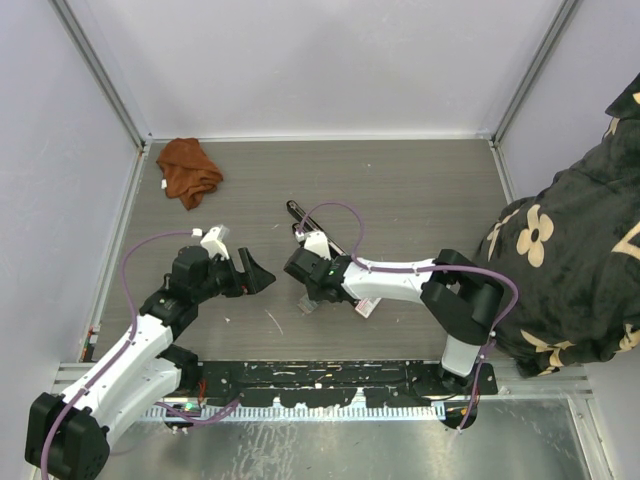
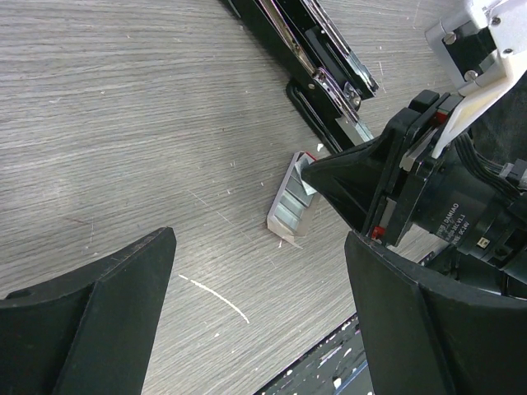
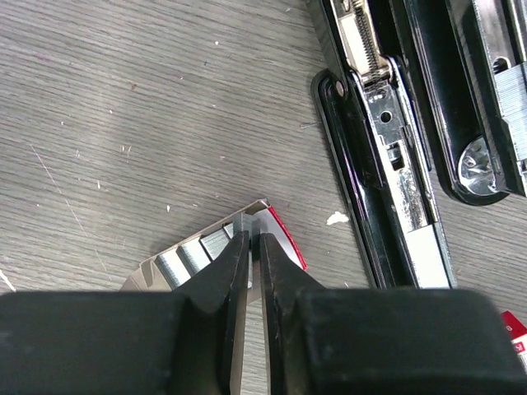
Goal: Load the staples into the stapler
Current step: Pick up the staple from the staple box.
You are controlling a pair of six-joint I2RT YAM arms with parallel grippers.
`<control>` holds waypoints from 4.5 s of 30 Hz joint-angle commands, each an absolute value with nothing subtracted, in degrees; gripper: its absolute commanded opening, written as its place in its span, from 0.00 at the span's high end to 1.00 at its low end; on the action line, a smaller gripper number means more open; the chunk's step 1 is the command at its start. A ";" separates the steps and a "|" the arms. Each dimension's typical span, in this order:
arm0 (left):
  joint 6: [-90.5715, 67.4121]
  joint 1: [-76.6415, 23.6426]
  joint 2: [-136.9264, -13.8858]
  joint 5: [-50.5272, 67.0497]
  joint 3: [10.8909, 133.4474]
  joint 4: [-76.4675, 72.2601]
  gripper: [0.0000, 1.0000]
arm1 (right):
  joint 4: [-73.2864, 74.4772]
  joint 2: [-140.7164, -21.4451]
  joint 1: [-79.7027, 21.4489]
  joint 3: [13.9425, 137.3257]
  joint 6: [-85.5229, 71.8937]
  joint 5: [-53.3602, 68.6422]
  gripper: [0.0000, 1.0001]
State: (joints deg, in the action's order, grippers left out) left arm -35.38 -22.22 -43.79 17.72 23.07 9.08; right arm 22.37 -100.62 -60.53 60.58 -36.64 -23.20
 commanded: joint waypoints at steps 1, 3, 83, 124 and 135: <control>-35.69 -21.98 -42.95 17.48 23.15 7.60 0.14 | 23.16 -100.97 -60.60 62.77 -38.85 -25.81 0.88; -35.68 -22.00 -42.69 17.51 23.19 7.69 0.14 | 23.12 -100.86 -60.56 62.90 -39.25 -25.39 0.94; -49.83 -35.86 -51.28 25.49 30.88 -28.70 0.72 | -29.27 -63.05 -47.46 37.69 -51.05 9.84 0.98; -12.86 -53.17 -58.12 13.05 42.77 6.09 0.95 | 29.44 -70.61 -42.35 63.01 -30.96 22.37 0.45; -12.70 -54.41 -58.78 12.05 43.31 6.24 0.95 | 27.42 -72.48 -42.36 62.13 -32.07 25.39 0.54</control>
